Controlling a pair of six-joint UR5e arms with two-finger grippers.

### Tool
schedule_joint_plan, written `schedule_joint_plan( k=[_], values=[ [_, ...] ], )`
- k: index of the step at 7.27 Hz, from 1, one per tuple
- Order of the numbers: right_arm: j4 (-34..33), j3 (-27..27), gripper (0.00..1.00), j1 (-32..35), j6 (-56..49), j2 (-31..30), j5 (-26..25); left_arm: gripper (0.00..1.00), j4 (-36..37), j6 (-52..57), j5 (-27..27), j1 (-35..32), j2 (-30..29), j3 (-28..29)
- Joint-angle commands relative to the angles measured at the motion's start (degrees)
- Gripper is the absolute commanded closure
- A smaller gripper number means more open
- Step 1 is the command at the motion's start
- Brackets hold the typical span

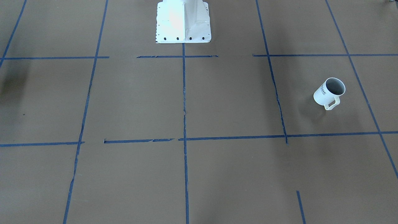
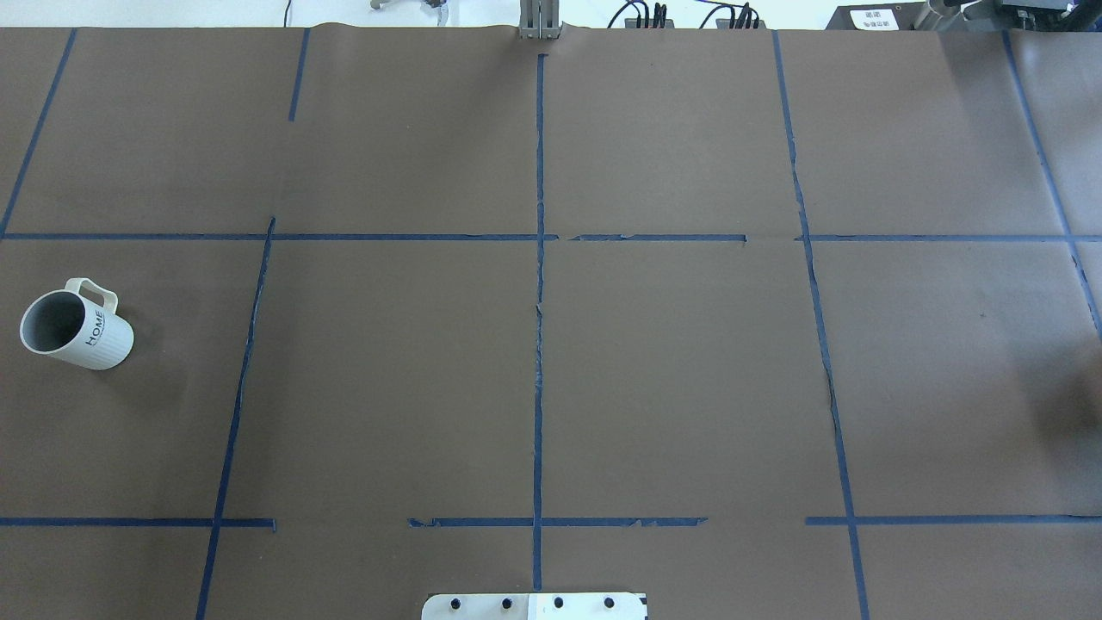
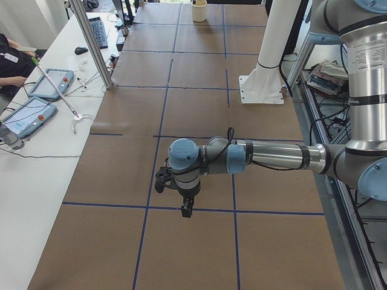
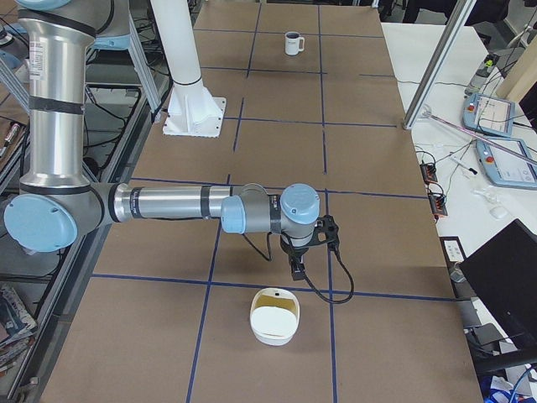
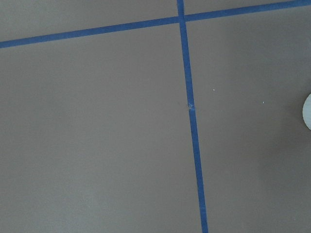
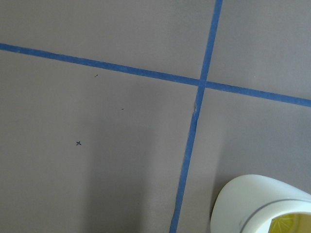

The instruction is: Left arm hands cup to right arm to dump lemon

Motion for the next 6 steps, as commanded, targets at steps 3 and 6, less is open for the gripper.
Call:
schedule_joint_plan(
  k=[3,6],
  values=[
    [-0.4,0.1,0.0,0.1,0.4,-1.0,-0.2,0.0,0.2,-0.3,1.1,0.0,0.1,-0.5],
    [-0.3,0.1,0.0,0.5,0.4,-1.0,-0.2,0.0,0.2,-0.2,1.2,0.1,0.0,-0.2]
  ],
)
